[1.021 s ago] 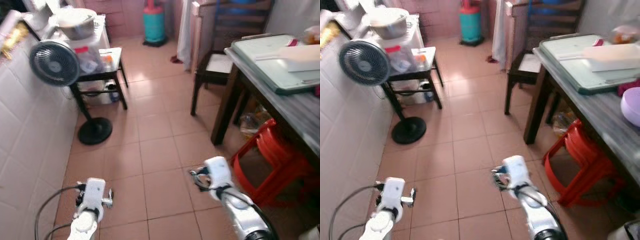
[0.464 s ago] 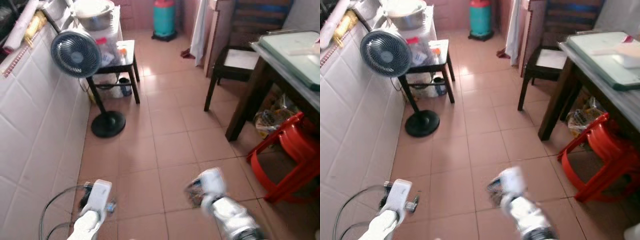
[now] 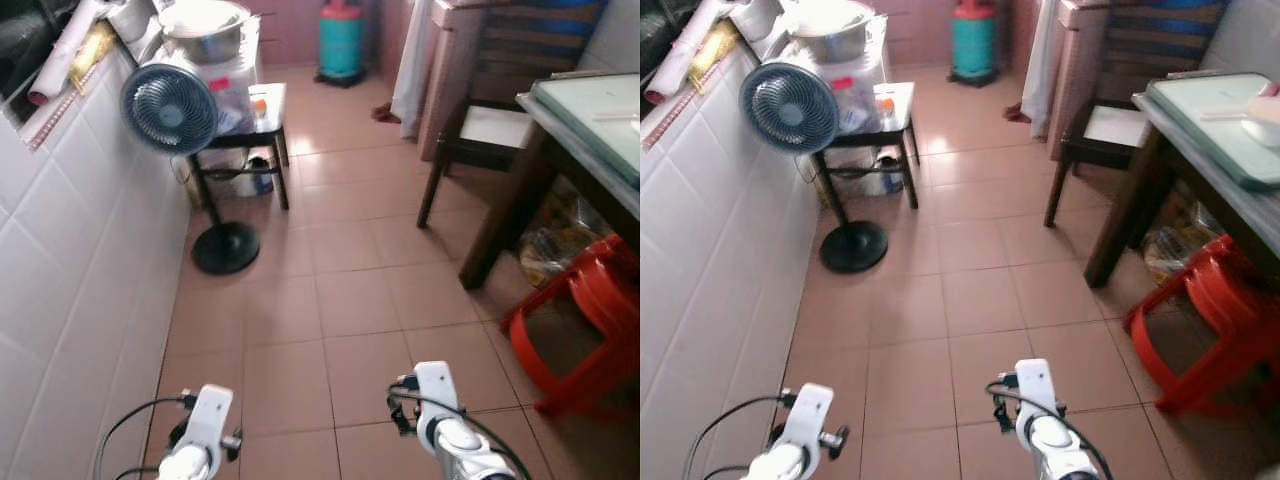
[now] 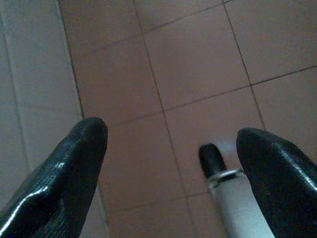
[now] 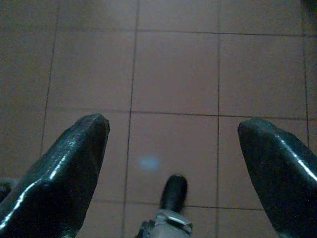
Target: Setting the table
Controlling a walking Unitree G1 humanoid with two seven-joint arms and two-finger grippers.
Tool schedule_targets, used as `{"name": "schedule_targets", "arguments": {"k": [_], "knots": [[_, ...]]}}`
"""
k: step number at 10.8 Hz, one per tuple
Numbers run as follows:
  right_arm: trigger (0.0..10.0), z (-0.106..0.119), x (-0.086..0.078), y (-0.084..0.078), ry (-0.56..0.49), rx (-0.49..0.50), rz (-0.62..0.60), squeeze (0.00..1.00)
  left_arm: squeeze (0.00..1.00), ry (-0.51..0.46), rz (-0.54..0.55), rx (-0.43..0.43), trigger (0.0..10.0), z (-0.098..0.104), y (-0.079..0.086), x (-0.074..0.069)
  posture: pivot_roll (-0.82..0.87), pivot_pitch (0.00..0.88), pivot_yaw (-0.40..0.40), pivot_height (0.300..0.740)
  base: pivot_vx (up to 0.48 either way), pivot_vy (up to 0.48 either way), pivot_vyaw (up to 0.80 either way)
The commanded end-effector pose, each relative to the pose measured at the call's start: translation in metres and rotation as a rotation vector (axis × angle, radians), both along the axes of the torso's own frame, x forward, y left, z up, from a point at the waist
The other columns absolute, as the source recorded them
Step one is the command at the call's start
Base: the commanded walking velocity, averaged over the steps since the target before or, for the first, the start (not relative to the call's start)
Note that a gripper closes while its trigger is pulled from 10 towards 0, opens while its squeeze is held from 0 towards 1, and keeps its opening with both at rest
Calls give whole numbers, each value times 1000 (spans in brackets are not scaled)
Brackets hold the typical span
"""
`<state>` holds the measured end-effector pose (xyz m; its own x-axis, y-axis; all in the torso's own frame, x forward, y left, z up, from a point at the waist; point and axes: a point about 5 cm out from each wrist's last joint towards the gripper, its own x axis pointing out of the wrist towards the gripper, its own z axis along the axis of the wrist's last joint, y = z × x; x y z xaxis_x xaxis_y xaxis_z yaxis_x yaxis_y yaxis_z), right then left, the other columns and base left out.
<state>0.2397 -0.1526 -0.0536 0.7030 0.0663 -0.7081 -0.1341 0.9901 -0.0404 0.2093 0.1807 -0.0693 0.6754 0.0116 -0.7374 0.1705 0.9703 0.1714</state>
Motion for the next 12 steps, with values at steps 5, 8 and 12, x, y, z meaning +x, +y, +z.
{"name": "schedule_targets", "arguments": {"k": [5,8,12], "knots": [[10000,-11,-16,8,73,-34,68,0,0,85,0,0,10000,-9,1,-15,-47,113,37,740,0,0,800],[10000,-11,-15,5,80,-47,95,0,0,72,36,-20,10000,-9,1,-15,-14,94,-5,740,0,0,0],[10000,-12,-16,10,97,-49,125,0,0,64,42,-54,10000,-9,5,-18,0,102,1,740,0,0,0]]}}
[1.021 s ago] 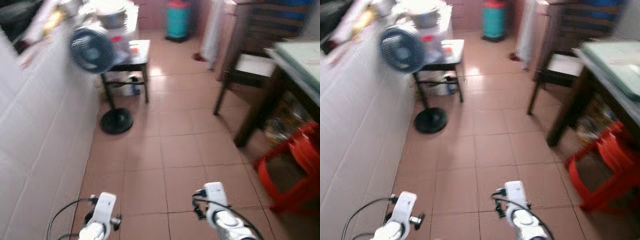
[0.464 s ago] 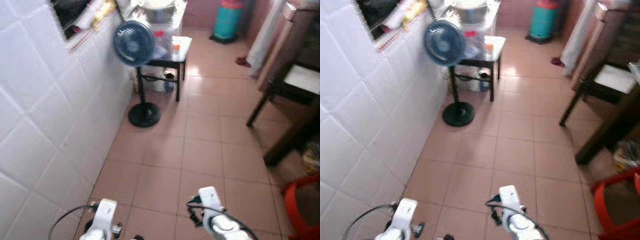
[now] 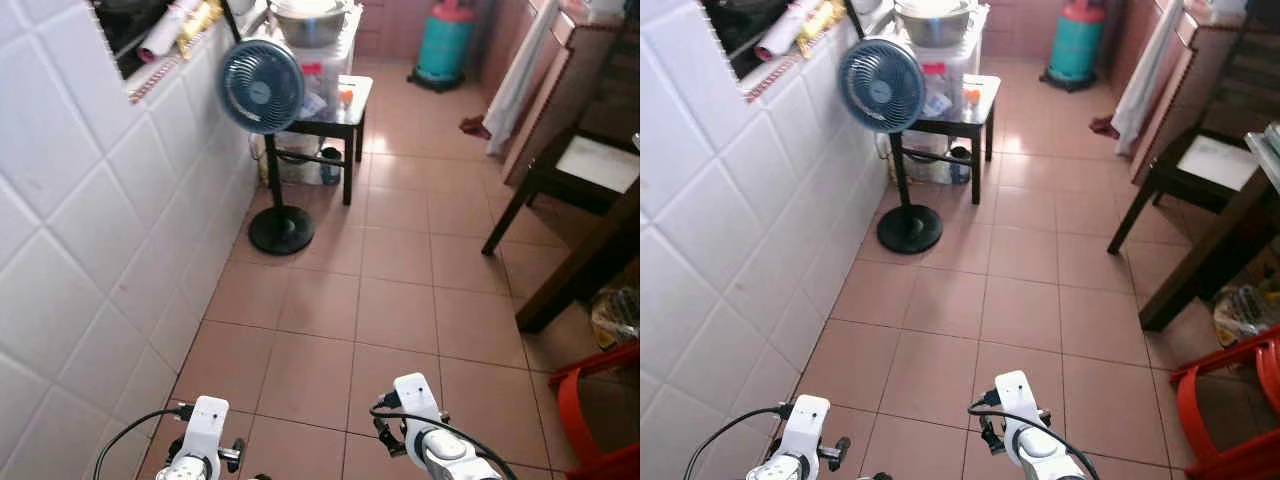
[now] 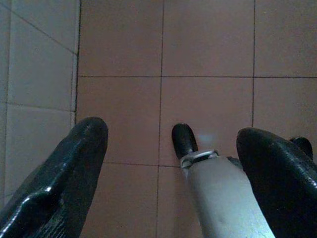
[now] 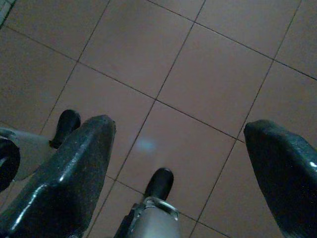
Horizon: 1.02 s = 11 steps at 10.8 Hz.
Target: Setting the table
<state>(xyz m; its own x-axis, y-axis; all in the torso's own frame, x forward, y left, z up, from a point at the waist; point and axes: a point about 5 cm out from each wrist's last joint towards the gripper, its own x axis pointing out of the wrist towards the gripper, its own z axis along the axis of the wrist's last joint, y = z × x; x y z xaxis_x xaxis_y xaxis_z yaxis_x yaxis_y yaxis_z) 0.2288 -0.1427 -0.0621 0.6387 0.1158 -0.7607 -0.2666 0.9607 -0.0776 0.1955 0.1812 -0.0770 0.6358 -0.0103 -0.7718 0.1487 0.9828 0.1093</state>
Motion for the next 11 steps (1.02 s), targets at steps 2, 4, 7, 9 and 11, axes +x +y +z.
{"name": "schedule_targets", "arguments": {"k": [2,4,7,9,11], "knots": [[10000,-6,-10,-2,36,-17,-1,0,0,9,-4,-9,10000,-1,1,-3,-6,103,6,740,313,0,0],[10000,-7,-11,-3,39,-17,-5,0,0,10,-41,-3,10000,-1,-2,-2,-9,102,7,740,381,0,0],[10000,-8,-12,-3,43,-16,-1,0,0,17,-58,-1,10000,-2,-1,-3,-15,107,22,740,389,0,0],[10000,-9,-14,-3,47,-17,-5,0,0,23,-72,4,10000,-2,-1,-4,-17,108,25,740,377,253,0],[10000,-9,-15,-3,50,-23,-4,0,0,28,-77,7,10000,-2,-1,-4,-24,104,25,740,360,289,0]]}}
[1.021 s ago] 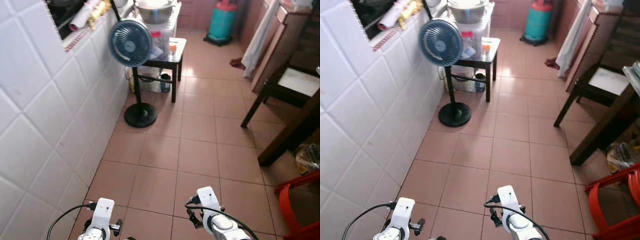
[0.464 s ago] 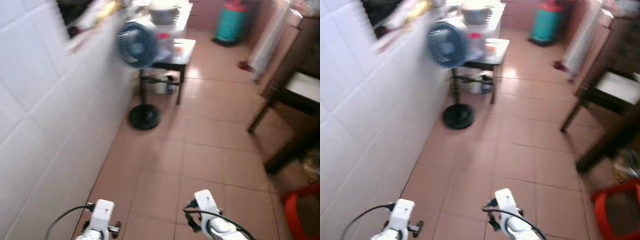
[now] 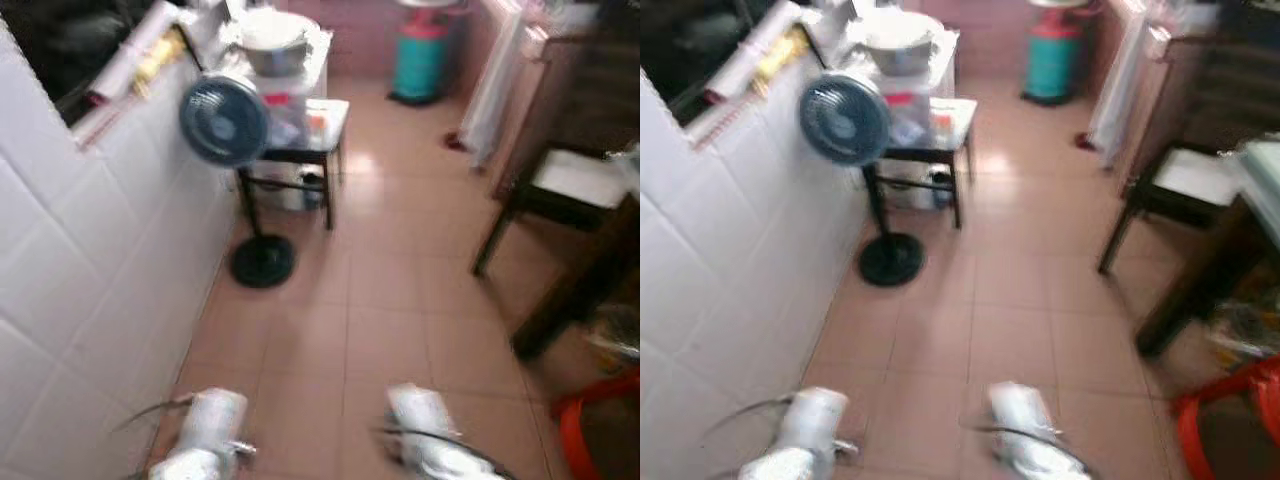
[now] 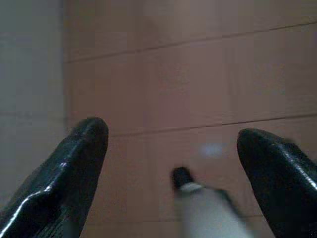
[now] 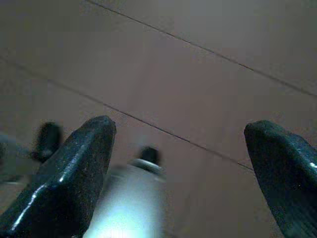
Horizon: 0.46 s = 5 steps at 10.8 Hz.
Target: Setting the table
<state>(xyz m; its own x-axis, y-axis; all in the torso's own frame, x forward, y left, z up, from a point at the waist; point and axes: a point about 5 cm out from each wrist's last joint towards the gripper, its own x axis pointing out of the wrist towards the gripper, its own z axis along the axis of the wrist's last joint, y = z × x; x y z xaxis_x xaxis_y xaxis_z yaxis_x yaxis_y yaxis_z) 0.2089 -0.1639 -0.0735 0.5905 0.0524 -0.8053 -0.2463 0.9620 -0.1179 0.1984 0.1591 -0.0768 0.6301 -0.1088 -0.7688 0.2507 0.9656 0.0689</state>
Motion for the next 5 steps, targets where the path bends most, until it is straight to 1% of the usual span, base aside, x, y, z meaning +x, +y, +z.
{"name": "schedule_targets", "arguments": {"k": [1,5], "knots": [[10000,2,5,17,-14,36,22,0,0,28,27,50,10000,-2,20,-7,-23,102,25,740,352,311,0],[10000,2,4,16,-9,32,27,0,0,38,28,62,10000,-3,25,-9,-24,102,25,740,281,389,0]]}}
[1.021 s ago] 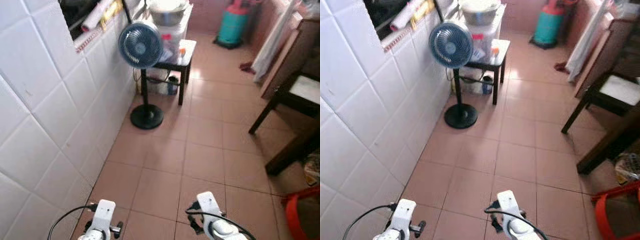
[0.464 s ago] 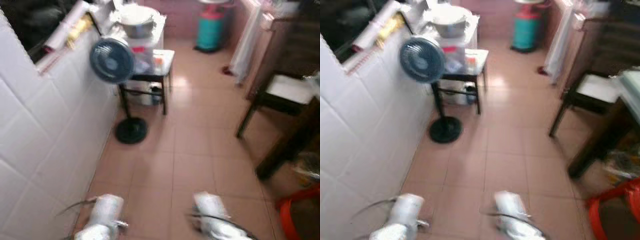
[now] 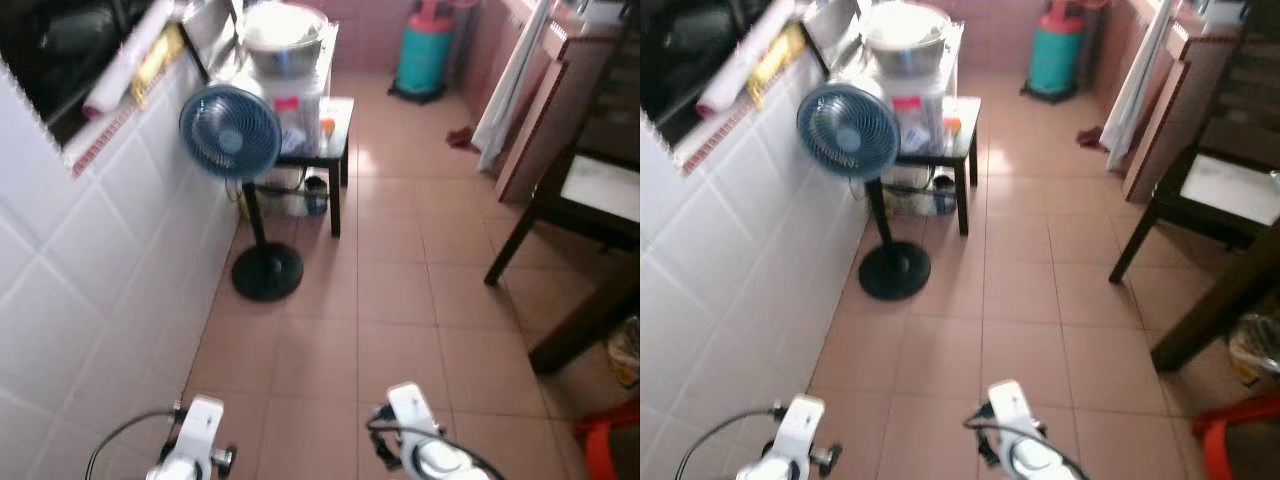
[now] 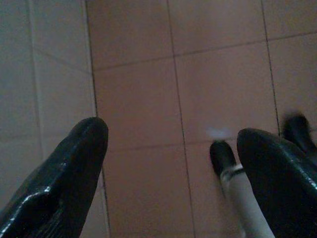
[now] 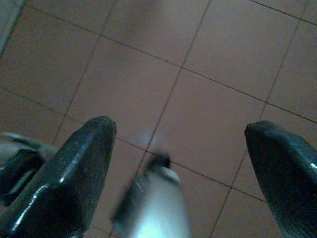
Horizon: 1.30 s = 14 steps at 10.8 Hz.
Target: Setting the table
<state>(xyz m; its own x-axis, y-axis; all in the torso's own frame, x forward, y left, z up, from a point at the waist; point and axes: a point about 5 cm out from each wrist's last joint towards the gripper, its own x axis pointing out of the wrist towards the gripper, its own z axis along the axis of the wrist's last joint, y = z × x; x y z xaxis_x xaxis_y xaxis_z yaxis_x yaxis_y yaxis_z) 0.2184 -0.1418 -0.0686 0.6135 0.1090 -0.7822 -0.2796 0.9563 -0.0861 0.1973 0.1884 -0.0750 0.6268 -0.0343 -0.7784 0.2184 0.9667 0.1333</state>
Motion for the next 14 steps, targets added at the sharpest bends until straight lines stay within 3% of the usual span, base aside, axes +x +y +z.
{"name": "schedule_targets", "arguments": {"k": [1,14], "knots": [[10000,-3,-6,-6,25,-11,-11,0,0,29,-2,-4,10000,-5,-4,-9,-24,104,26,740,0,289,0],[10000,1,3,-11,21,-71,75,0,0,39,41,23,10000,-7,-7,-9,8,26,-41,740,0,0,0]]}}
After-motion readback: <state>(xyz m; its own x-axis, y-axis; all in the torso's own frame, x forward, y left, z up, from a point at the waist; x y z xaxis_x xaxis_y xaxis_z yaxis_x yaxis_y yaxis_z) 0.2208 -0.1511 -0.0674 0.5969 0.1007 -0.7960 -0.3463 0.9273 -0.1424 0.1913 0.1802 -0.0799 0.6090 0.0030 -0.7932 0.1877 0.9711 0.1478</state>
